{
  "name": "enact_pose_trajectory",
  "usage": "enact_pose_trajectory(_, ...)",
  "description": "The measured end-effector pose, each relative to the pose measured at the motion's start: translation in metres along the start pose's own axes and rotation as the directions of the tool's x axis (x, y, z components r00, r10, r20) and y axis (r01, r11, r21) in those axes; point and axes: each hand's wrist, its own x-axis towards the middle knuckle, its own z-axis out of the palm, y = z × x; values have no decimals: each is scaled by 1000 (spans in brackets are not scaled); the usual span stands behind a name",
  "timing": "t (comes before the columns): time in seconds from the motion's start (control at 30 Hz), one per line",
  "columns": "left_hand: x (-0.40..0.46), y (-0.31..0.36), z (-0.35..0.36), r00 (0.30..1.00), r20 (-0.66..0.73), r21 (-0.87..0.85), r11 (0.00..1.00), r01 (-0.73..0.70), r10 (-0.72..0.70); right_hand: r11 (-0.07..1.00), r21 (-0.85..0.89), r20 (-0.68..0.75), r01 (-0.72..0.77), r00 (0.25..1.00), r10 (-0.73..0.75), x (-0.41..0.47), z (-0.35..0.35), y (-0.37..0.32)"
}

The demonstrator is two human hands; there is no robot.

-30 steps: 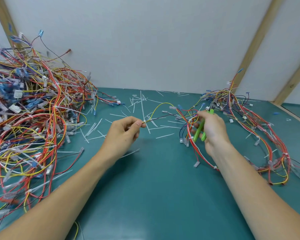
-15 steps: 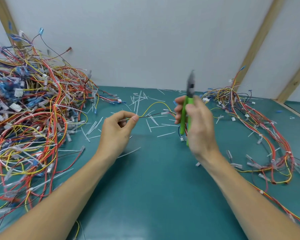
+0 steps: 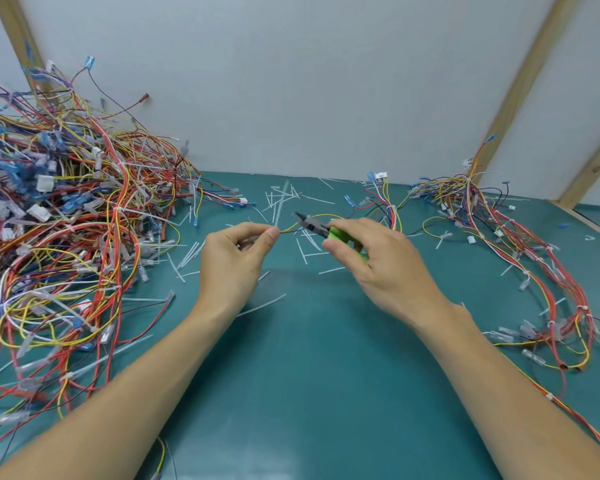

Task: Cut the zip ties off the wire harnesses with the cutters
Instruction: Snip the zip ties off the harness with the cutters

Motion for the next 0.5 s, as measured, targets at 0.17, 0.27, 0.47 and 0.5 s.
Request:
enact_pose_trajectory(0.17, -7, 0, 6, 991, 137, 52, 999, -7, -1, 996, -62, -45, -57, 997, 54, 0, -5, 13)
enact_pose_trajectory(0.27, -6, 0, 5, 990, 138, 57, 998, 13, -21, 999, -36, -63, -35, 997, 33, 0, -6, 16)
enact_pose_trajectory(0.47, -7, 3, 7, 993, 116, 61, 998, 18, -25, 998, -55, -49, -31, 998, 29, 1, -4, 17)
enact_pose_trajectory(0.5, -7, 3, 7, 994, 110, 61, 998, 12, -18, 998, -58, -49, -39, 998, 36, 1, -4, 18)
